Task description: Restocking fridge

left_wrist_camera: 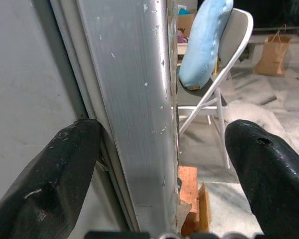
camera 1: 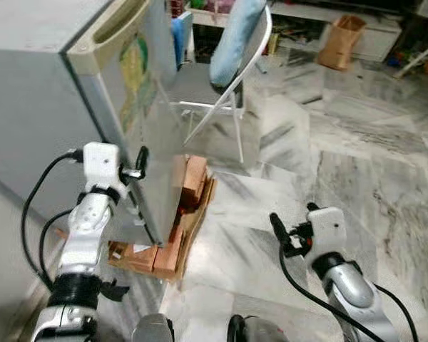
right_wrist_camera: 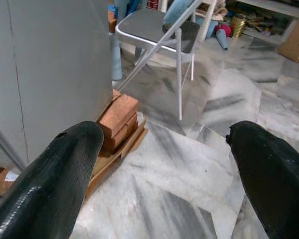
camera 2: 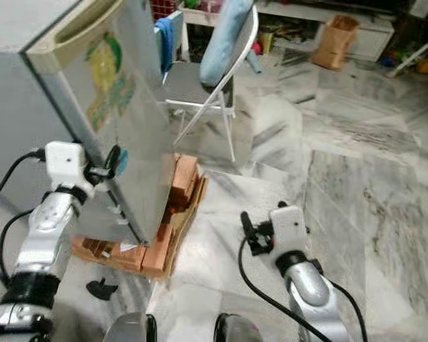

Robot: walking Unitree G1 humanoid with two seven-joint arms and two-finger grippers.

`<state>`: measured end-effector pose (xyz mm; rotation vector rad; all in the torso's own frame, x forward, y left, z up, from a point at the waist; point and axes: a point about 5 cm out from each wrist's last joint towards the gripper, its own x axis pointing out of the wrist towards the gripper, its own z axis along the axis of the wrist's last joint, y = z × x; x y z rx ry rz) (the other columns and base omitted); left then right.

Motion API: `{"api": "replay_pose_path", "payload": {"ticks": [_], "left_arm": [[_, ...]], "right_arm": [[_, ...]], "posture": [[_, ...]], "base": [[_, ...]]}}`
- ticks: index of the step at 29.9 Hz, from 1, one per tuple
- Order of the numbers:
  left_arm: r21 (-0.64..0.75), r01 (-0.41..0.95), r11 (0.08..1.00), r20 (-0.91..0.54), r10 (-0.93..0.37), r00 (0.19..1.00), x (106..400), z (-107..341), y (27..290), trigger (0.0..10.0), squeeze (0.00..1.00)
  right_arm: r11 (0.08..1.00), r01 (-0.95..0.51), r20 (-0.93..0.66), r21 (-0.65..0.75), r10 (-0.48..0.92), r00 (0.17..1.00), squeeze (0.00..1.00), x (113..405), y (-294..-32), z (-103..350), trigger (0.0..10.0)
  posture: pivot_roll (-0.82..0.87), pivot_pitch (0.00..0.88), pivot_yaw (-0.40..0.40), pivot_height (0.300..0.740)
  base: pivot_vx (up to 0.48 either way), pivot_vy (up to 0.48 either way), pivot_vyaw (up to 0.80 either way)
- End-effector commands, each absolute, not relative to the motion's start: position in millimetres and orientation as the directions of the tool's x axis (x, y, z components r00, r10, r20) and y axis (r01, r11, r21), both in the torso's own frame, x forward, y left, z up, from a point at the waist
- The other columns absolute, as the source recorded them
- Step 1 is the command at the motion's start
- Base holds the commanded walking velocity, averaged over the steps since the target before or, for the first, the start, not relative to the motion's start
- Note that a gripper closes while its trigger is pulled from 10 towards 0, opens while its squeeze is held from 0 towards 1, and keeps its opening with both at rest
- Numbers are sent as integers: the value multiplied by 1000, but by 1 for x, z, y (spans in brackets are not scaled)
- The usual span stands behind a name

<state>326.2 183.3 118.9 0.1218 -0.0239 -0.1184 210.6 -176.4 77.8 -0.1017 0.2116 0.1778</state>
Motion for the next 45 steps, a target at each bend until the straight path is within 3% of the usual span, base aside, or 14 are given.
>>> {"api": "replay_pose_path", "payload": {"ticks": [1, 4, 5, 7, 12, 17, 18, 21, 28, 31, 42, 45], "left_arm": [[140, 193, 971, 32, -199, 979, 335, 129, 169, 10000, 0], [112, 294, 949, 17, -297, 955, 340, 132, 151, 10000, 0], [97, 404, 909, 12, -407, 913, 342, 135, 126, 10000, 0], [96, 488, 868, 24, -492, 870, 340, 140, 103, 10000, 0], [-43, 725, 687, 130, -716, 686, 303, 163, 8, 10000, 0], [-78, 665, 743, 102, -658, 746, 307, 149, 22, 10000, 0], [-112, 565, 818, 65, -561, 825, 316, 140, 47, 10000, 0], [-140, 450, 882, 56, -447, 893, 323, 140, 75, 10000, 0], [-82, 411, 908, 42, -409, 912, 317, 134, 100, 10000, 0], [-109, 348, 931, -22, -352, 936, 297, 110, 117, 10000, 0], [-100, 294, 950, -70, -302, 951, 279, 93, 129, 10000, 0], [-27, 262, 965, -50, -263, 963, 281, 93, 135, 10000, 0]], "right_arm": [[983, -169, -208, -66, 152, 966, 0, 209, -180, 82, 10000], [982, -177, -204, -62, 161, 966, 0, 207, -180, 83, 10000], [982, -179, -199, -53, 165, 966, 0, 206, -180, 84, 10000], [983, -177, -199, -46, 165, 966, 0, 205, -180, 84, 10000], [982, -184, -198, -41, 173, 965, 0, 203, -177, 84, 10000], [983, -179, -194, -43, 168, 967, 0, 203, -175, 85, 10000], [983, -180, -195, -38, 170, 966, 0, 203, -175, 84, 10000], [982, -187, -196, -33, 177, 965, 0, 203, -174, 83, 10000], [983, -167, -195, -80, 149, 969, 0, 209, -176, 77, 10000], [987, -142, -174, -80, 126, 977, 0, 216, -177, 78, 10000], [985, -142, -148, -102, 126, 981, 0, 232, -164, 82, 10000], [984, -145, -151, -100, 129, 980, 0, 234, -160, 82, 10000]], "posture": [[72, 74, -34, 740], [64, 72, -27, 740], [63, 73, -21, 740], [66, 72, -20, 740], [45, 63, -10, 740], [44, 64, -8, 740], [57, 67, -7, 740], [63, 67, -7, 740], [78, 54, -8, 740], [77, 55, -9, 740], [89, 48, -10, 740], [80, 40, 1, 740]], "base": [[0, 0, 0], [0, 0, 0], [0, 0, 0], [0, 0, 0], [0, 0, 0], [0, 0, 0], [0, 0, 0], [0, 0, 0], [0, -131, 0], [0, -453, 0], [0, -466, 0], [96, -424, 0]]}}
